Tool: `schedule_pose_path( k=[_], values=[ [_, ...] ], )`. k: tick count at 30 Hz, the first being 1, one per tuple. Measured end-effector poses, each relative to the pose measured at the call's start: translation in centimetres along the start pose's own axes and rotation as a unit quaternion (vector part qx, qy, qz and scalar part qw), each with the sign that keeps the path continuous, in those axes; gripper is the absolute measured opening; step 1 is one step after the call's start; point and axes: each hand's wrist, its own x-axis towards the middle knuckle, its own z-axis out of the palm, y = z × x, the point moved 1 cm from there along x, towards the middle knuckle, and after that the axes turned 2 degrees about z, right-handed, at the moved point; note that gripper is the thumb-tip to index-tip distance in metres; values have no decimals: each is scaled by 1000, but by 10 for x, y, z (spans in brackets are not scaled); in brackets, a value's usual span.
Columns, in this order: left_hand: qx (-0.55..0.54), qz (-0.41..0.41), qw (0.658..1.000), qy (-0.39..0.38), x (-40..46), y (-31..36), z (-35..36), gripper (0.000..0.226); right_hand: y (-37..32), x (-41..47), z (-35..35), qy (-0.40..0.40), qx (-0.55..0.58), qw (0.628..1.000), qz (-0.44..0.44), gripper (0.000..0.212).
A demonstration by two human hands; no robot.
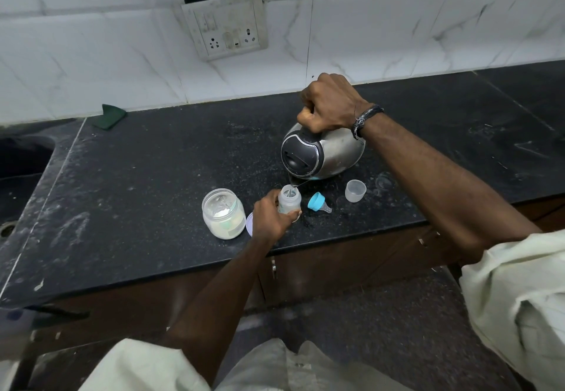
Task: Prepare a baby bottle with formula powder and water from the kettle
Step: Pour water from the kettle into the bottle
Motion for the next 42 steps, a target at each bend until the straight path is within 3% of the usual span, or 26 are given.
schedule_pose_path(
  k=[31, 42],
  values=[
    [-5, 1, 1000, 4, -1, 0, 0, 63, 5, -2, 2, 4, -6, 1000, 6, 23],
    [-24, -10, 1000, 4, 0, -2, 2, 62, 35, -7, 14, 20, 128, 990, 52, 23]
  ],
)
